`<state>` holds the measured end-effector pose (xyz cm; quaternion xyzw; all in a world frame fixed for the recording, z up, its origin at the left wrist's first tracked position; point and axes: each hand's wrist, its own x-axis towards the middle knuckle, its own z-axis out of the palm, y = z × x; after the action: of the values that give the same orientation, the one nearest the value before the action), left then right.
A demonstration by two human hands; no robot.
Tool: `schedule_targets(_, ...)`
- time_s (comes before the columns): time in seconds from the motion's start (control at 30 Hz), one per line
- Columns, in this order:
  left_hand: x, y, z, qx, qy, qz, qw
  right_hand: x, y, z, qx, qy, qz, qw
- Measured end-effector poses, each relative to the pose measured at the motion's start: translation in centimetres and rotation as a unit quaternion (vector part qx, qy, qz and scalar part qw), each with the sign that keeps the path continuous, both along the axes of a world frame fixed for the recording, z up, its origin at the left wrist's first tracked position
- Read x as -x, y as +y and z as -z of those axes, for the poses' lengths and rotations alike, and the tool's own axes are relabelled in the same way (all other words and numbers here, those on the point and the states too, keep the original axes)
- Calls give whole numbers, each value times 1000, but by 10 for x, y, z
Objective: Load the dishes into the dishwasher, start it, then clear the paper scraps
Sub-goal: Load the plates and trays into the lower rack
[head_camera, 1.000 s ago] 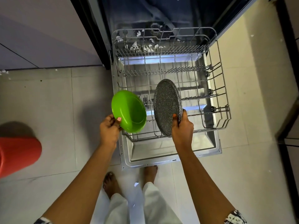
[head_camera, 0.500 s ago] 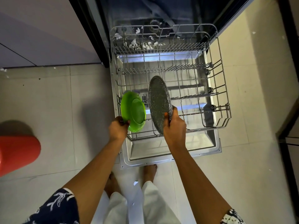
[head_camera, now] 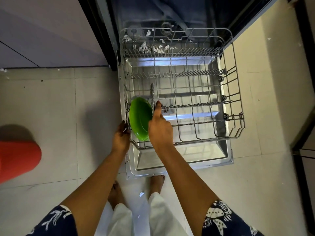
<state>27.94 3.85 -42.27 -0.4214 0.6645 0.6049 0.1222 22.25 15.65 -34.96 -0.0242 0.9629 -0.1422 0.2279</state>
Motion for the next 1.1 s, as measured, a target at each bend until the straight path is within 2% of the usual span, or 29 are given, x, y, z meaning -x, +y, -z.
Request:
schedule_targets(0.13, -1, -3, -1, -108, -19, -87, 990, 19, -5, 14, -48, -54, -25, 997)
schedule_targets(0.27, -4, -7, -5, -142, -37, -75, 986, 12, 1, 19, -63, -43, -77, 994)
schedule_targets(0.53, -8, -7, -7, -148, -54, -76, 985, -27, 26, 35, -55, -24, -117, 991)
schedule_targets(0.77, 0, -12, -12, -137, -54, -29, 989, -24, 20, 32, -55, -92, -76, 991)
schedule_targets(0.93, 14, -13, -55, -109, -60, 8, 992, -15, 27, -2, -86, -153, -100, 979)
schedule_targets(1.0, 23, -12, -71, -98, -53, 49, 993, -12, 28, -15, -85, -171, -82, 978)
schedule_targets(1.1, 42, -17, -67, -70, -29, 84, 994, 0, 25, -22, -13, -121, -11, 993)
